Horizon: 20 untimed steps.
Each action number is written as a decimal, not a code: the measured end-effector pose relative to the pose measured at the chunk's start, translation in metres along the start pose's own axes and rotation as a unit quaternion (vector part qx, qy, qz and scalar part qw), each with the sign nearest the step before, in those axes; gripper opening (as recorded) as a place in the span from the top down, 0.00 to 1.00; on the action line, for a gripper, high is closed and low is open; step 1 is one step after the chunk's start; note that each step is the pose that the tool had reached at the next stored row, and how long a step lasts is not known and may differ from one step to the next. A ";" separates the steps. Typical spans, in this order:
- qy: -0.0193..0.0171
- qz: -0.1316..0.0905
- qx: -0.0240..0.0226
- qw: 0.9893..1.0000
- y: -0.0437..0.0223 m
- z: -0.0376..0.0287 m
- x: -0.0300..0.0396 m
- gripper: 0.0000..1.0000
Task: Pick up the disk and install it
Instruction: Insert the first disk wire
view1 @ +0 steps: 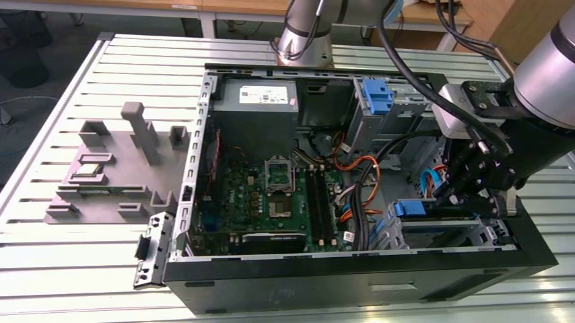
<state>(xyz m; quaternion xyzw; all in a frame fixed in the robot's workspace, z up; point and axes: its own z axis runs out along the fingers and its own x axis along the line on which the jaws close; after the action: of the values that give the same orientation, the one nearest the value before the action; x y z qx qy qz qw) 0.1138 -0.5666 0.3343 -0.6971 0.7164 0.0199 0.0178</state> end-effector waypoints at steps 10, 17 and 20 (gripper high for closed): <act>0.000 0.000 0.000 1.000 0.0000 0.0036 0.0002 0.84; 0.000 0.000 0.000 1.000 0.0000 0.0040 0.0002 0.83; 0.000 0.000 0.000 1.000 0.0000 0.0041 0.0002 0.76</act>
<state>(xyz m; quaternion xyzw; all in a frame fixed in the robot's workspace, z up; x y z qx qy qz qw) 0.1138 -0.5666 0.3303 -0.6971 0.7164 0.0199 0.0179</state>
